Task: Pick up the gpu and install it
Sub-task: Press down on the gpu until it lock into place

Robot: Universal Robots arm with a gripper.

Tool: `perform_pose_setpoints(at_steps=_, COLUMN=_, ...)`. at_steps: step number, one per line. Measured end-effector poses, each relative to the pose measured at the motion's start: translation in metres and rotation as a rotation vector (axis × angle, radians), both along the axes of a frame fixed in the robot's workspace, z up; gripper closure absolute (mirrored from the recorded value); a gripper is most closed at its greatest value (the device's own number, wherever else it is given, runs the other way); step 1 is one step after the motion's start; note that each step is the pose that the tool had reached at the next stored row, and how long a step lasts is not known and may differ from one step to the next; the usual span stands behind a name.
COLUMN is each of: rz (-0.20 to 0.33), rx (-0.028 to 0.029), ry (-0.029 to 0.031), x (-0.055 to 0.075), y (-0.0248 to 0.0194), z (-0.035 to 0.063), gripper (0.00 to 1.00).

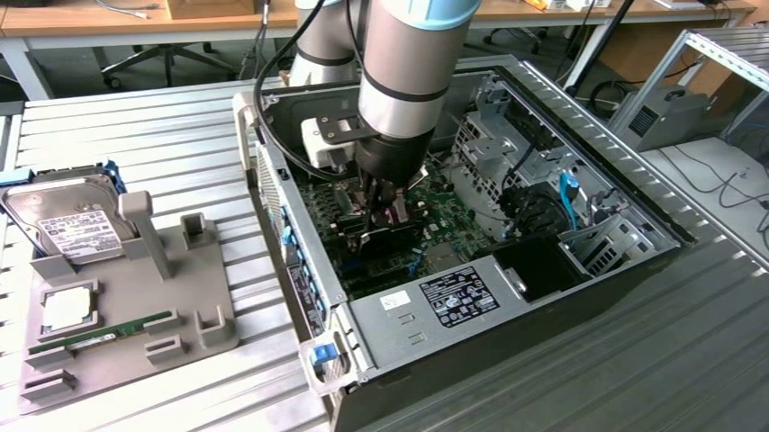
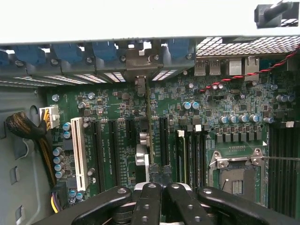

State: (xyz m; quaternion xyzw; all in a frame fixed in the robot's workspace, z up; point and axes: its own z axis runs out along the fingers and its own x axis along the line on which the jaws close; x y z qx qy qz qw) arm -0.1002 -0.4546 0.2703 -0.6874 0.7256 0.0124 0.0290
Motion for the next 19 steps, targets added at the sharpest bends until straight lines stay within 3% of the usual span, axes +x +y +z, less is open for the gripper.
perform_pose_setpoints(at_steps=5, rz=0.0, rx=0.0009, ry=-0.0004, x=0.0, y=0.0001, z=0.0019, gripper=0.89)
perform_pose_setpoints(at_steps=19, rz=0.0, rx=0.0, ry=0.0, x=0.0, y=0.0, z=0.0354, gripper=0.89)
